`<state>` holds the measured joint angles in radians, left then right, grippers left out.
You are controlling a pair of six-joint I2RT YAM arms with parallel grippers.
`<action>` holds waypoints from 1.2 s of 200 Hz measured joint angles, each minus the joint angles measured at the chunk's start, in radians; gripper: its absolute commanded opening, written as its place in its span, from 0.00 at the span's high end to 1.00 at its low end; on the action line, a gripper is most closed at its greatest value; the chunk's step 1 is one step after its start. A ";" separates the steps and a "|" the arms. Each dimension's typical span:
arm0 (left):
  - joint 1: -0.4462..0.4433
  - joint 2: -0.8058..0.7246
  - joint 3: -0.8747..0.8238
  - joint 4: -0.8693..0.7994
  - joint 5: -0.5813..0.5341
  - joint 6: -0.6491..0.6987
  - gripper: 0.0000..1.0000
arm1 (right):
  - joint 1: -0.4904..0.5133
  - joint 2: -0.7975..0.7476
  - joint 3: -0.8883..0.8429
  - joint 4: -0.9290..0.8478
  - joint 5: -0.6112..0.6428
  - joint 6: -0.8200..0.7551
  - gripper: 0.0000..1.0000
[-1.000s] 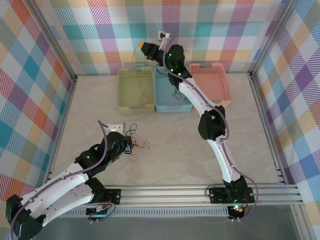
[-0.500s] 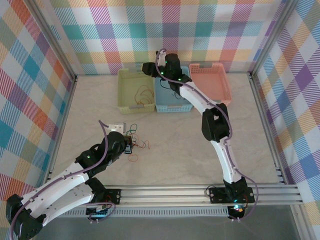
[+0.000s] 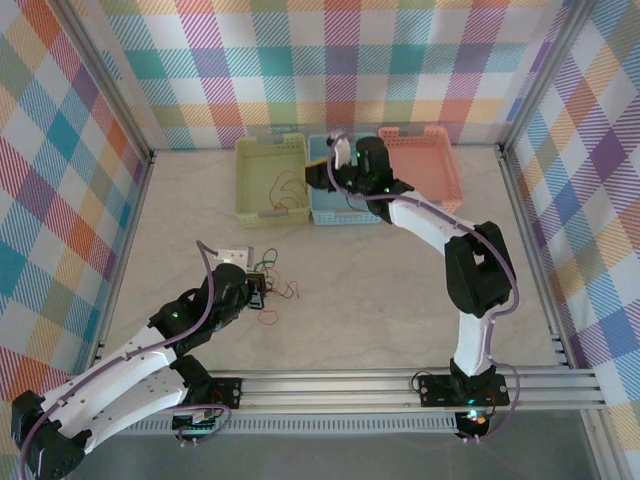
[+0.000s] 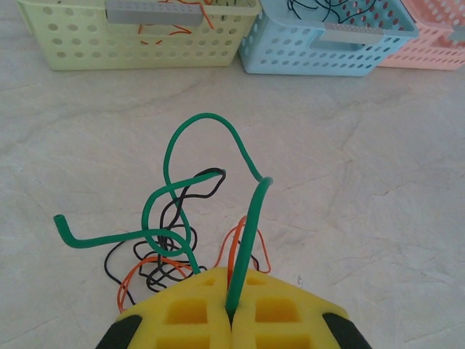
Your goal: Untangle the cables
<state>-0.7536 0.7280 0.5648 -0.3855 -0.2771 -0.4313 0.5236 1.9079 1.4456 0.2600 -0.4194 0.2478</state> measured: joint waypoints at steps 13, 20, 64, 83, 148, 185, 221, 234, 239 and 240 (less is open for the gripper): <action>0.000 0.000 0.000 0.000 0.001 0.002 1.00 | 0.002 -0.016 -0.079 0.010 -0.010 -0.022 0.65; 0.000 0.000 0.000 0.000 0.001 0.002 1.00 | 0.004 -0.020 -0.108 0.009 -0.012 -0.029 0.65; 0.000 -0.014 -0.002 0.000 0.000 0.002 1.00 | 0.055 -0.022 -0.168 -0.010 -0.002 -0.049 0.64; 0.000 -0.021 -0.003 0.002 0.001 0.003 1.00 | 0.114 -0.022 -0.168 -0.034 0.026 -0.074 0.64; 0.000 -0.039 -0.039 0.085 0.178 0.060 1.00 | 0.156 -0.212 -0.382 -0.038 0.029 -0.163 0.61; 0.000 -0.010 -0.045 0.175 0.311 0.061 1.00 | 0.150 -0.479 -0.597 0.040 -0.005 -0.224 0.56; 0.000 0.074 -0.010 0.216 0.403 0.046 1.00 | 0.150 -0.612 -0.742 0.120 -0.060 -0.255 0.49; 0.000 0.129 0.029 0.228 0.434 0.042 1.00 | 0.150 -0.634 -0.795 0.175 -0.071 -0.263 0.47; 0.000 0.159 0.051 0.237 0.447 0.039 1.00 | 0.150 -0.637 -0.811 0.194 -0.074 -0.264 0.46; 0.000 0.159 0.051 0.237 0.447 0.039 1.00 | 0.150 -0.637 -0.815 0.200 -0.076 -0.264 0.46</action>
<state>-0.7536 0.8875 0.6159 -0.1482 0.1696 -0.3920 0.6739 1.2705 0.6308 0.4603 -0.4953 -0.0162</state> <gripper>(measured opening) 0.058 0.525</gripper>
